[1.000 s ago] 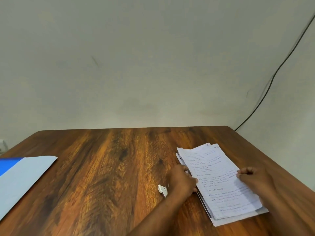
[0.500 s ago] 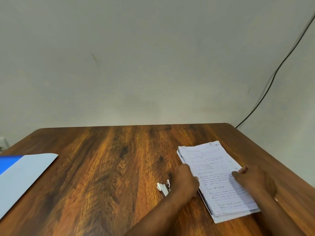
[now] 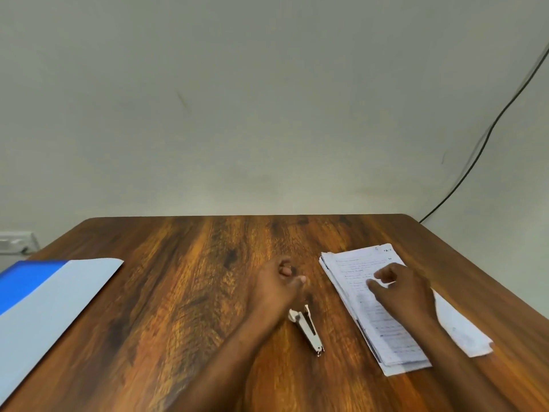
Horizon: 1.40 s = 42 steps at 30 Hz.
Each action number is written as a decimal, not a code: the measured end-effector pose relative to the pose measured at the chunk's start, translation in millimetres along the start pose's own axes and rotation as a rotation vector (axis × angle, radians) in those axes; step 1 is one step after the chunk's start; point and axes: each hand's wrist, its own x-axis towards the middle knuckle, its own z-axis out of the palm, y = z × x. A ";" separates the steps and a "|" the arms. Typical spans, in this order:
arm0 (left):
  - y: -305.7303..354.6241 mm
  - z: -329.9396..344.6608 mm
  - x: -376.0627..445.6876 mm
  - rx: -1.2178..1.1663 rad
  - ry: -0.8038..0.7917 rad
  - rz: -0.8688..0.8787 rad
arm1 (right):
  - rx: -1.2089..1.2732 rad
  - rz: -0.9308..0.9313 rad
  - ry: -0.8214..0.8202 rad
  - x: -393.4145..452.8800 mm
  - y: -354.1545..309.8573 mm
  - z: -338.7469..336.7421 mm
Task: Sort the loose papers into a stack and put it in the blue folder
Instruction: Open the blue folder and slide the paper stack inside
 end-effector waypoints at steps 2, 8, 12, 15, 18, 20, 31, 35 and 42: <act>-15.6 -27.3 0.2 0.079 0.063 0.004 | 0.042 -0.047 -0.036 -10.6 -26.4 11.1; -60.0 -120.4 -12.2 0.351 0.167 -0.089 | 0.179 -0.207 -0.182 -49.6 -111.3 49.6; -91.5 -178.7 -28.0 0.599 0.243 -0.208 | 0.203 -0.348 -0.313 -79.6 -155.7 87.0; -113.7 -212.5 -37.0 0.766 0.305 -0.308 | 0.185 -0.463 -0.372 -100.8 -180.3 112.0; -136.4 -240.3 -40.8 0.836 0.335 -0.433 | 0.166 -0.511 -0.420 -116.2 -198.5 128.6; -149.0 -255.6 -42.3 0.852 0.312 -0.495 | 0.150 -0.536 -0.415 -122.2 -208.2 137.8; -178.1 -271.9 -53.5 0.913 0.128 -0.539 | 0.104 -0.583 -0.390 -137.3 -230.4 162.9; -151.6 -251.3 -59.1 0.931 0.061 -0.412 | 0.139 -0.563 -0.395 -134.2 -229.5 163.2; -105.0 -192.2 -62.8 0.926 -0.058 -0.274 | 0.146 -0.522 -0.350 -125.6 -217.1 161.3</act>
